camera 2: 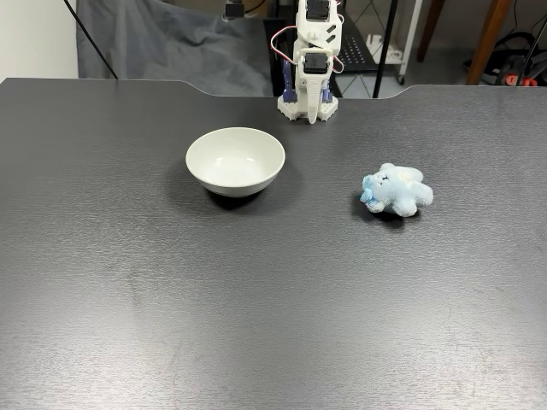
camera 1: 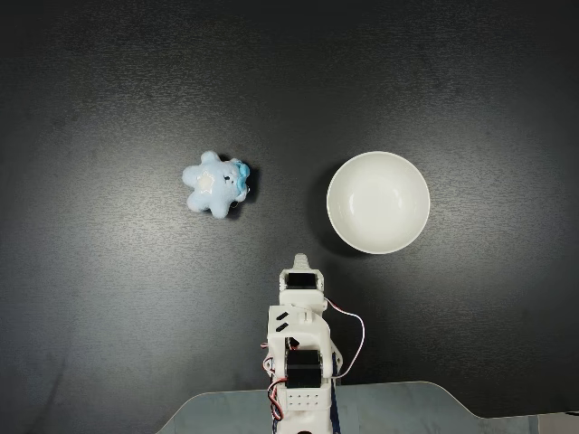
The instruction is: Grasp a skyblue doll and put it in the white bowl.
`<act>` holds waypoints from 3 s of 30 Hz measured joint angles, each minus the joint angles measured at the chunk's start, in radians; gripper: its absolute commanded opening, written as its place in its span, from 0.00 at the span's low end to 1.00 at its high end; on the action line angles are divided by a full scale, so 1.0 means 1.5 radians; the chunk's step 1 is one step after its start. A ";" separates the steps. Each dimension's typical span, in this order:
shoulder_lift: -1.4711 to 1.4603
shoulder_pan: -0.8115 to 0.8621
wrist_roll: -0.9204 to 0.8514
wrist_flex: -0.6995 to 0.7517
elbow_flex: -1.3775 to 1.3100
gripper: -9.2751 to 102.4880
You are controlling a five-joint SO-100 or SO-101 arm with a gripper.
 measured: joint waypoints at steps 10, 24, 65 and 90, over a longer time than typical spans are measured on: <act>0.000 0.000 0.000 0.000 0.000 0.08; 0.000 0.000 0.000 0.000 0.000 0.08; 0.000 0.000 0.000 0.000 0.000 0.08; 0.000 0.000 0.000 0.000 -0.080 0.08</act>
